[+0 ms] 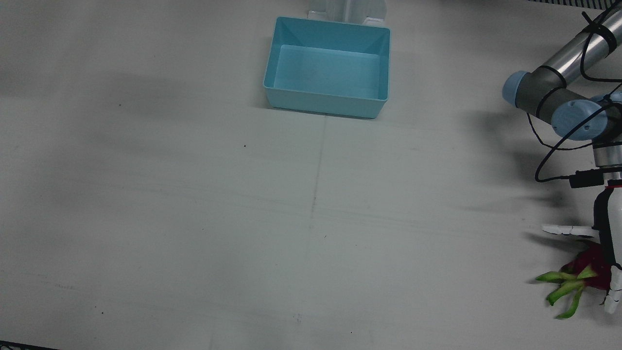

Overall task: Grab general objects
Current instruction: 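Close the left hand's fingers around the dragon fruit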

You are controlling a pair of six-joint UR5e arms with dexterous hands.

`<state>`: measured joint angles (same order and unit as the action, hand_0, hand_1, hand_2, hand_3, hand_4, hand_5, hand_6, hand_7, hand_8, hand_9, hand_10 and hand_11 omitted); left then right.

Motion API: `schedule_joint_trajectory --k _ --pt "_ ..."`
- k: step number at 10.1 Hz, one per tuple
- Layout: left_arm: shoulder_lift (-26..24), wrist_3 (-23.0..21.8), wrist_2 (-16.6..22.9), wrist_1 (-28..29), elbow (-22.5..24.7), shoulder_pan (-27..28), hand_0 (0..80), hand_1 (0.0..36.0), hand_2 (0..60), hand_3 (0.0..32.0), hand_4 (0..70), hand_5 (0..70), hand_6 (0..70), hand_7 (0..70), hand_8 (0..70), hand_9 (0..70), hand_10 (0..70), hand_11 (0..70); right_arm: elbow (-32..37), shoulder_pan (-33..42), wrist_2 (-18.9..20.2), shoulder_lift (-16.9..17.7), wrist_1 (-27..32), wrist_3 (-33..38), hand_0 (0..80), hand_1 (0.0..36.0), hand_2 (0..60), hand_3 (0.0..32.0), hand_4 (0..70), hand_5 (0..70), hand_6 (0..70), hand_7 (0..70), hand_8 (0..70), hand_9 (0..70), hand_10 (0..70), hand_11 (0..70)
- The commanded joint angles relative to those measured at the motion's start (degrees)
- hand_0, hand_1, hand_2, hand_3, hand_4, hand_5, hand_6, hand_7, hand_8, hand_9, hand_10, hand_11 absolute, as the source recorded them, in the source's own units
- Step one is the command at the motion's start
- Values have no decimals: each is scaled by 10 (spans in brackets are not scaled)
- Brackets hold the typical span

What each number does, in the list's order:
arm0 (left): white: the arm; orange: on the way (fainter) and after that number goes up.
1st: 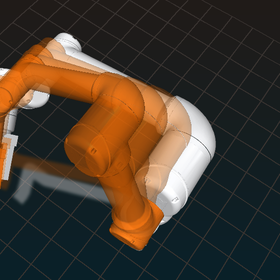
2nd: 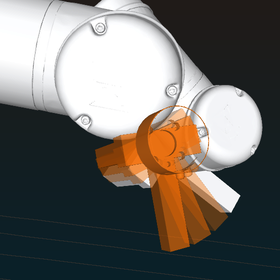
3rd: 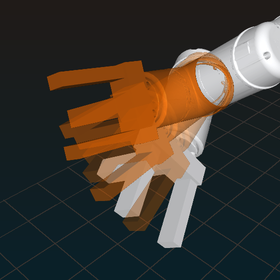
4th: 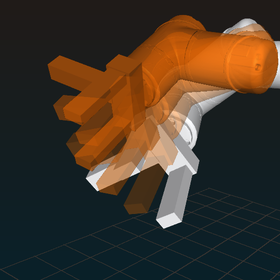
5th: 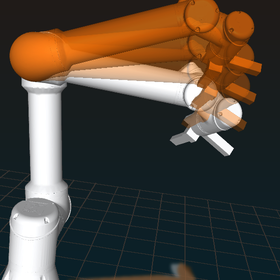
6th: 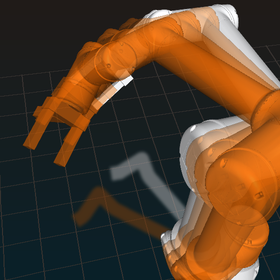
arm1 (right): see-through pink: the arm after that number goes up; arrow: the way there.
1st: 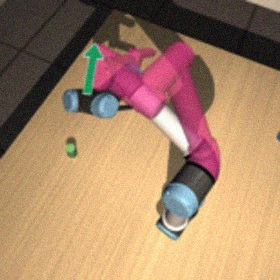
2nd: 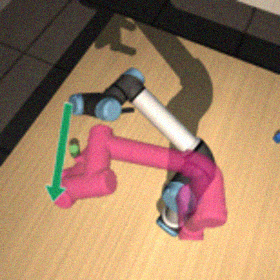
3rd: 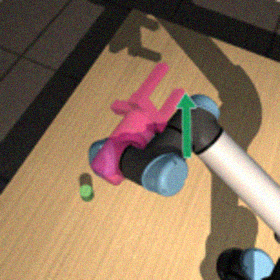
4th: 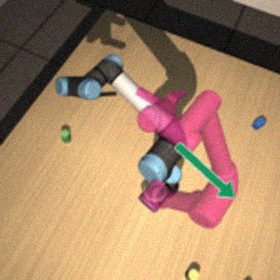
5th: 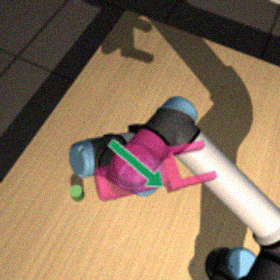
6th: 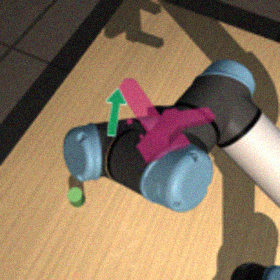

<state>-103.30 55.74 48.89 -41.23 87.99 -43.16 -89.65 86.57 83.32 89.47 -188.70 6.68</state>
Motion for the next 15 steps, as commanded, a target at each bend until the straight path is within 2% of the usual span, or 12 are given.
schedule_joint_trajectory --k 1,4,5,7,8,9,10,11,13,14,15 --pt "1 2 -2 -1 -1 1 530 194 0 0 0 94 2 110 6 8 85 141 0 0 0 -1 0 0 0 0 0 0 0 0 0 0 0 0 0 0" --pt "1 2 -19 -8 -1 1 509 167 4 0 42 115 29 146 23 15 156 242 0 0 0 -1 0 0 0 0 0 0 0 0 0 0 0 0 0 0" --pt "1 2 -22 -8 -3 1 499 152 10 0 57 137 54 200 37 26 213 322 0 0 0 0 0 0 0 0 0 0 0 0 0 0 0 0 0 0" --pt "-10 2 -21 -9 -31 1 485 127 23 0 80 221 131 358 107 57 362 520 0 0 0 0 0 0 0 0 0 0 0 0 0 0 0 0 0 0" --pt "-16 1 -21 -9 -42 1 482 98 41 0 169 329 266 539 247 201 583 700 0 0 0 0 0 0 0 0 0 0 0 0 0 0 0 0 0 0" --pt "-16 1 -20 -9 -44 1 493 100 95 0 261 396 377 639 345 326 700 700 0 0 0 0 0 0 0 0 0 0 0 0 0 0 0 0 0 0" --pt "-16 1 -20 -13 -43 0 494 94 131 0 325 435 444 678 401 394 700 700 0 0 0 0 0 0 0 0 0 0 0 0 0 0 0 0 0 0" --pt "-18 0 -20 -20 -43 0 494 86 180 0 407 462 510 684 454 454 700 700 0 0 0 0 0 0 0 0 0 0 0 0 0 0 0 0 0 0" --pt "-18 -17 -20 -33 -41 -1 494 86 266 0 532 500 590 700 518 528 700 700 0 0 0 0 0 0 0 0 0 0 0 0 0 0 0 0 0 0" --pt "-17 -33 -21 -44 -42 -1 495 95 354 0 633 538 655 700 570 585 700 700 0 0 0 0 0 0 0 0 0 0 0 0 0 0 0 0 0 0" --pt "-18 -41 -21 -54 -39 -1 493 101 425 0 684 560 698 700 603 620 700 700 0 0 0 0 0 0 0 0 0 0 0 0 0 0 0 0 0 0"
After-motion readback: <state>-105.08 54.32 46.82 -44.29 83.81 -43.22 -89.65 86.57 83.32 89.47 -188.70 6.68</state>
